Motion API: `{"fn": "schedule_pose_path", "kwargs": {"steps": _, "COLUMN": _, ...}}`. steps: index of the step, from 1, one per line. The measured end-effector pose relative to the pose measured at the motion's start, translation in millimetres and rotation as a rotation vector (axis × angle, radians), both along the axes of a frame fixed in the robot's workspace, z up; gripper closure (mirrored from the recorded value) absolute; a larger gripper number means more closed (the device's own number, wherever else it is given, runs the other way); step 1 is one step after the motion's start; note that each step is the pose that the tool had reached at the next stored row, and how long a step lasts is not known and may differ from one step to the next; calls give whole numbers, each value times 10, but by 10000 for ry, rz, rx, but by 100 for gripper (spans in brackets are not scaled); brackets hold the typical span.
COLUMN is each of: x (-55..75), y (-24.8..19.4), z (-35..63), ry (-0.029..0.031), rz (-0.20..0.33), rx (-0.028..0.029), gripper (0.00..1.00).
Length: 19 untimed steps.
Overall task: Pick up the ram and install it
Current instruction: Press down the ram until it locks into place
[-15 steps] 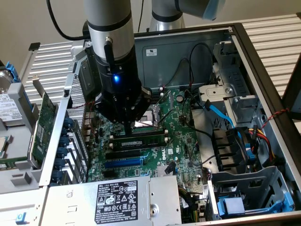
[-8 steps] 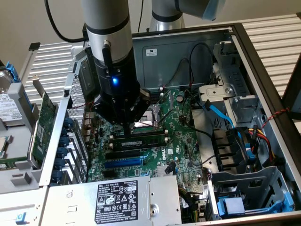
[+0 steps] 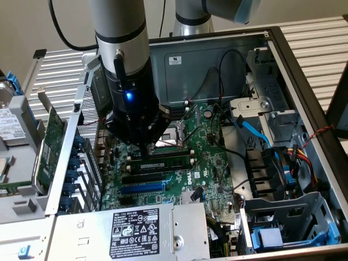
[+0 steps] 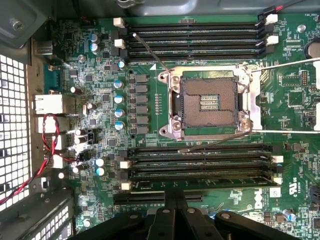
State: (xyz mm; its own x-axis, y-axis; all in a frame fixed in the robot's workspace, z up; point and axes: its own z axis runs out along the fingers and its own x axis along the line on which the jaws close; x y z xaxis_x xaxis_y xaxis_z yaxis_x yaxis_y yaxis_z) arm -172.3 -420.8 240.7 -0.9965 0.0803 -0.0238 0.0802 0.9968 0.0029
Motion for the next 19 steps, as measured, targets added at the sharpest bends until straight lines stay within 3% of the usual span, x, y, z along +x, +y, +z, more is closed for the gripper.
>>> {"fn": "schedule_pose_path", "kwargs": {"steps": 6, "x": -17, "y": 0, "z": -4, "ry": -1, "rz": -87, "rx": 53, "gripper": 89}}
{"fn": "schedule_pose_path", "kwargs": {"steps": 14, "x": -31, "y": -3, "z": -23, "ry": 1, "rz": -155, "rx": 62, "gripper": 89}}
{"fn": "schedule_pose_path", "kwargs": {"steps": 19, "x": -34, "y": -3, "z": -45, "ry": 0, "rz": -166, "rx": 165, "gripper": 89}}
